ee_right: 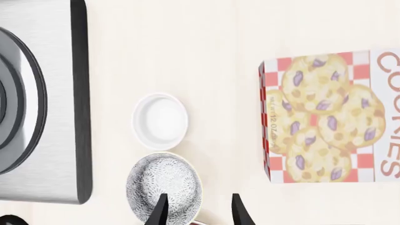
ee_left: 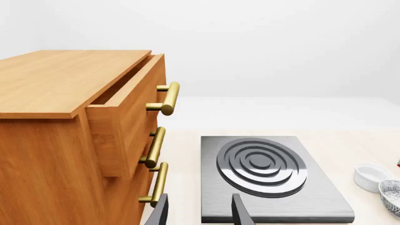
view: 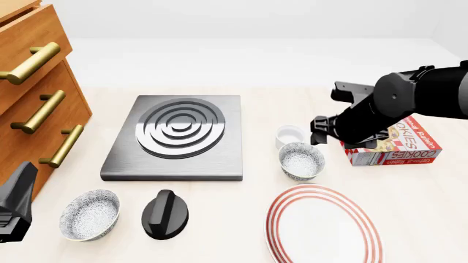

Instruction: Pick the akita bowl between the plate and the ramekin and place it on the plate.

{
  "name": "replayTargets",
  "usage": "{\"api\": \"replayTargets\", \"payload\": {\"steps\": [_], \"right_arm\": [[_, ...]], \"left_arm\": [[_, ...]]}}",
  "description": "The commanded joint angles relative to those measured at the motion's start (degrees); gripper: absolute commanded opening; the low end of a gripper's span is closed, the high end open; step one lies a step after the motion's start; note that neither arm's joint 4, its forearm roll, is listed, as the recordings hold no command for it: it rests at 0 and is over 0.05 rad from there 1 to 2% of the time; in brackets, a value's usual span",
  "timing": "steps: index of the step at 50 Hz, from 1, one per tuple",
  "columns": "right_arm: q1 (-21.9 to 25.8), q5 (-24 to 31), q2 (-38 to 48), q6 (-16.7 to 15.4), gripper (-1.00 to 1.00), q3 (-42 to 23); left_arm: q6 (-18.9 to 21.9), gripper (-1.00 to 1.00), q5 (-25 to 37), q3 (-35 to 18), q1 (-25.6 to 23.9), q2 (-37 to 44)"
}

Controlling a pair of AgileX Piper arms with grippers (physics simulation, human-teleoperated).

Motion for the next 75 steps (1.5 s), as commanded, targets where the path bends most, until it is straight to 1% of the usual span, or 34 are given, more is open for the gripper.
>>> {"api": "replayTargets", "payload": {"steps": [1,3,8,17,18,19,24,43,49,53,62,75], "right_arm": [[-0.36,-2.21,0.03,0.99,1.00,2.05],[-0.56,-2.57,0.34,0.84,1.00,2.04],[0.11,-3.40,0.98,1.59,1.00,2.62],[0.69,-4.70,3.29,1.39,1.00,2.90],[0.63,-4.76,3.50,1.22,1.00,2.87],[-0.50,-5.04,4.17,-0.84,1.00,3.35],[-1.29,-4.86,3.72,-1.44,1.00,3.21],[-0.79,-5.55,4.80,-1.27,1.00,3.81],[0.08,-6.34,5.22,-0.61,1.00,4.66],[0.14,-6.60,4.78,-0.58,1.00,5.49],[0.13,-6.56,5.62,-0.72,1.00,4.77],[-0.11,-7.37,5.90,-0.73,1.00,5.44]], "left_arm": [[0.00,1.00,0.00,0.00,0.00,0.00],[0.00,1.00,0.00,0.00,0.00,0.00],[0.00,1.00,0.00,0.00,0.00,0.00],[0.00,1.00,0.00,0.00,0.00,0.00],[0.00,1.00,0.00,0.00,0.00,0.00],[0.00,1.00,0.00,0.00,0.00,0.00],[0.00,1.00,0.00,0.00,0.00,0.00],[0.00,1.00,0.00,0.00,0.00,0.00],[0.00,1.00,0.00,0.00,0.00,0.00],[0.00,1.00,0.00,0.00,0.00,0.00],[0.00,1.00,0.00,0.00,0.00,0.00],[0.00,1.00,0.00,0.00,0.00,0.00]]}}
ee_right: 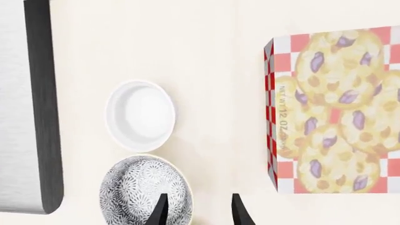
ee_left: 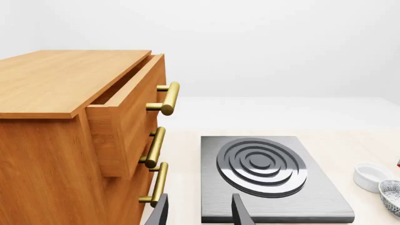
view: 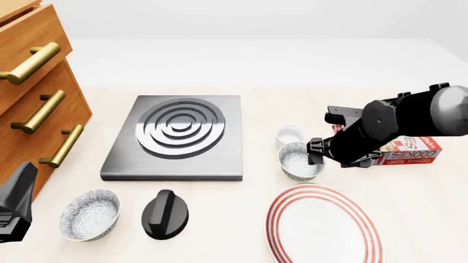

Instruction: Pick the akita bowl between the plate and the ramekin and place it on the plate.

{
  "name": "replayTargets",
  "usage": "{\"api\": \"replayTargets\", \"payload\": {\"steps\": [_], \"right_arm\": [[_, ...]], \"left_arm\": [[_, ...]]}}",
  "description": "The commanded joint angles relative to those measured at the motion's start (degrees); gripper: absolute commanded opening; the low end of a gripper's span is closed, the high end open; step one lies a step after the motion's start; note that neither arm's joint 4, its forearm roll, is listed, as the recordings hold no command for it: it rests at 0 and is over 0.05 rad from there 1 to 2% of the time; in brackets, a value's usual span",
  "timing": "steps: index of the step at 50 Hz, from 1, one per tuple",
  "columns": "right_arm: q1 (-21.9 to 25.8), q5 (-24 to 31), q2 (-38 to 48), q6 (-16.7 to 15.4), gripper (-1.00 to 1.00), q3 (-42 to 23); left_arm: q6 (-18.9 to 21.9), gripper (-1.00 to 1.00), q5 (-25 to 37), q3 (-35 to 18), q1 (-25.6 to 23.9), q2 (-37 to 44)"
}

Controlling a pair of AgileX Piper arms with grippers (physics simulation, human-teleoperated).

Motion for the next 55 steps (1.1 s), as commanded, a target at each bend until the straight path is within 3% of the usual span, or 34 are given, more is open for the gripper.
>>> {"api": "replayTargets", "payload": {"steps": [1,24,26,35,36,55], "right_arm": [[-0.05,-0.66,0.32,0.01,1.00,0.57],[1.44,-1.26,0.98,0.65,1.00,1.24],[3.93,-1.32,2.19,2.55,1.00,0.54],[2.38,-1.50,2.56,0.34,1.00,0.41],[1.59,-1.75,2.09,-0.29,-1.00,0.67],[1.78,-1.32,1.38,-0.19,-1.00,0.85]], "left_arm": [[0.00,1.00,0.00,0.00,0.00,0.00],[0.00,1.00,0.00,0.00,0.00,0.00],[0.00,1.00,0.00,0.00,0.00,0.00],[0.00,1.00,0.00,0.00,0.00,0.00],[0.00,1.00,0.00,0.00,0.00,0.00],[0.00,1.00,0.00,0.00,0.00,0.00]]}}
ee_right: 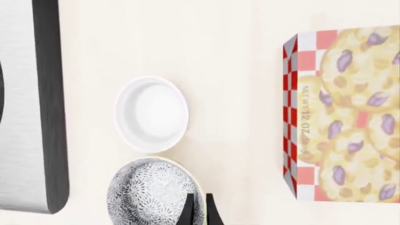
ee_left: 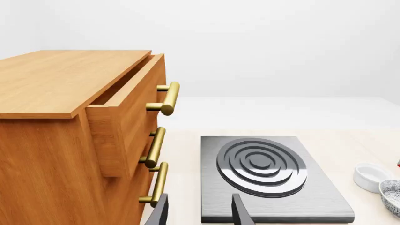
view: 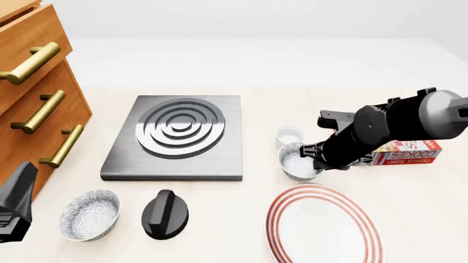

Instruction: Pick the akita bowl between the plate and the ramekin and place it on the plate.

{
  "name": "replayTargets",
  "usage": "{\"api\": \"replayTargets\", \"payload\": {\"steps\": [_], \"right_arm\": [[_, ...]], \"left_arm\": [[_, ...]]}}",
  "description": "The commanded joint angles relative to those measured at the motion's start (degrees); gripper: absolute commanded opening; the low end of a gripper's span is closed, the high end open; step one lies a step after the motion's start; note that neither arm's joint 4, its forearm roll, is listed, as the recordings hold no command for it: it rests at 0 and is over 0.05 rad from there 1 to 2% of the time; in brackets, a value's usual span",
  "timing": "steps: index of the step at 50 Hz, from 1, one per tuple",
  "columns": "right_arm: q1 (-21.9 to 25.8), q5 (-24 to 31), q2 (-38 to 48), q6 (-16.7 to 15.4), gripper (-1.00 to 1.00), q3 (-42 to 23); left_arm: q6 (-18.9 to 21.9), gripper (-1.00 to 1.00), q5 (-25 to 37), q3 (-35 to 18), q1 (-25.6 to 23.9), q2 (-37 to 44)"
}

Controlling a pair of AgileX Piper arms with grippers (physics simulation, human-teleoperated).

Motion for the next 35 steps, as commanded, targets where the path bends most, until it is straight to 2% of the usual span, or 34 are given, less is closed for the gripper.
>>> {"api": "replayTargets", "payload": {"steps": [1,10,17,23,26,31,35], "right_arm": [[0.00,1.17,-1.24,0.36,-1.00,0.43],[-1.79,5.18,-7.63,-2.73,-1.00,-0.07],[-1.63,7.46,-11.61,-3.88,-1.00,-0.42],[-1.11,7.83,-12.86,-3.14,-1.00,-0.57],[-1.69,8.49,-14.14,-3.81,-1.00,-0.56],[-0.91,11.42,-17.66,-3.23,-1.00,-1.78],[-1.30,14.36,-21.45,-4.39,-1.00,-2.44]], "left_arm": [[0.00,1.00,0.00,0.00,0.00,0.00],[0.00,1.00,0.00,0.00,0.00,0.00],[0.00,1.00,0.00,0.00,0.00,0.00],[0.00,1.00,0.00,0.00,0.00,0.00],[0.00,1.00,0.00,0.00,0.00,0.00],[0.00,1.00,0.00,0.00,0.00,0.00],[0.00,1.00,0.00,0.00,0.00,0.00]]}}
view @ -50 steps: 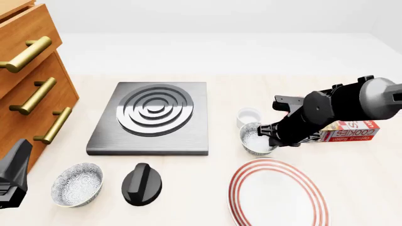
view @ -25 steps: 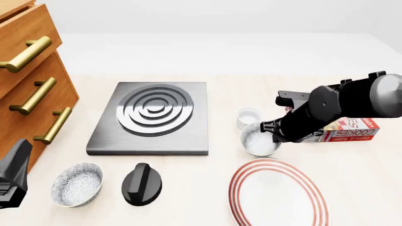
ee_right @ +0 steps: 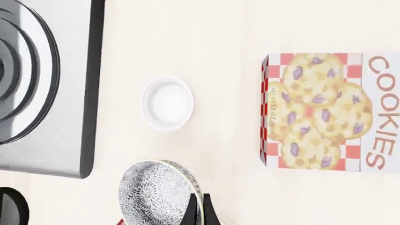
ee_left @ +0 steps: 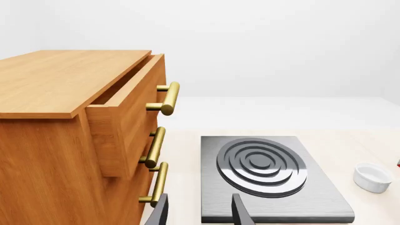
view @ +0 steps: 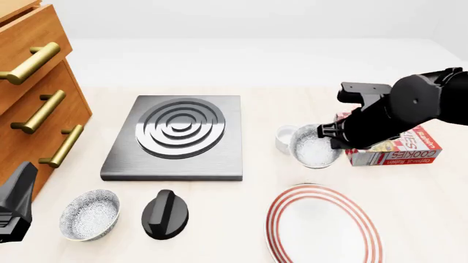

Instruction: Pick the akita bowl between the plate and the ramekin and place it on the plate.

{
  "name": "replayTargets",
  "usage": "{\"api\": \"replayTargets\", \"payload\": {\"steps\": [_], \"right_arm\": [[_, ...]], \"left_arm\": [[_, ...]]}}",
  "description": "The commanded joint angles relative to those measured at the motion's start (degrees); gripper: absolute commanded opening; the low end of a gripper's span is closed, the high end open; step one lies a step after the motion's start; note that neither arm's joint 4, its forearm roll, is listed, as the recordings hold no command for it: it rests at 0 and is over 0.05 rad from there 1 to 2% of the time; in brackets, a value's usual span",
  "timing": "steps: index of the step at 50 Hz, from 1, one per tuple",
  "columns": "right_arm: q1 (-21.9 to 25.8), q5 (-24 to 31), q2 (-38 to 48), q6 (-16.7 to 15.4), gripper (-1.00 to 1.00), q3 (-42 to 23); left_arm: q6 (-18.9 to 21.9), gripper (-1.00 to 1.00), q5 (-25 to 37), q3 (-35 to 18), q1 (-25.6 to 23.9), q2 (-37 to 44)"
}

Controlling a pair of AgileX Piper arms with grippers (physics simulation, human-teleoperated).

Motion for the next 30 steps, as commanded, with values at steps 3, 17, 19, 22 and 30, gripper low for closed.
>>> {"api": "replayTargets", "payload": {"steps": [3,17,19,22,30], "right_arm": [[-0.22,7.21,-10.02,-2.36,-1.00,-1.93],[-0.68,15.12,-21.17,-8.62,-1.00,-3.81],[-0.09,15.66,-21.85,-8.35,-1.00,-3.68],[-0.16,16.23,-23.56,-9.40,-1.00,-3.00],[0.24,19.67,-29.12,-11.81,-1.00,-2.55]], "left_arm": [[0.00,1.00,0.00,0.00,0.00,0.00],[0.00,1.00,0.00,0.00,0.00,0.00],[0.00,1.00,0.00,0.00,0.00,0.00],[0.00,1.00,0.00,0.00,0.00,0.00],[0.00,1.00,0.00,0.00,0.00,0.00]]}}
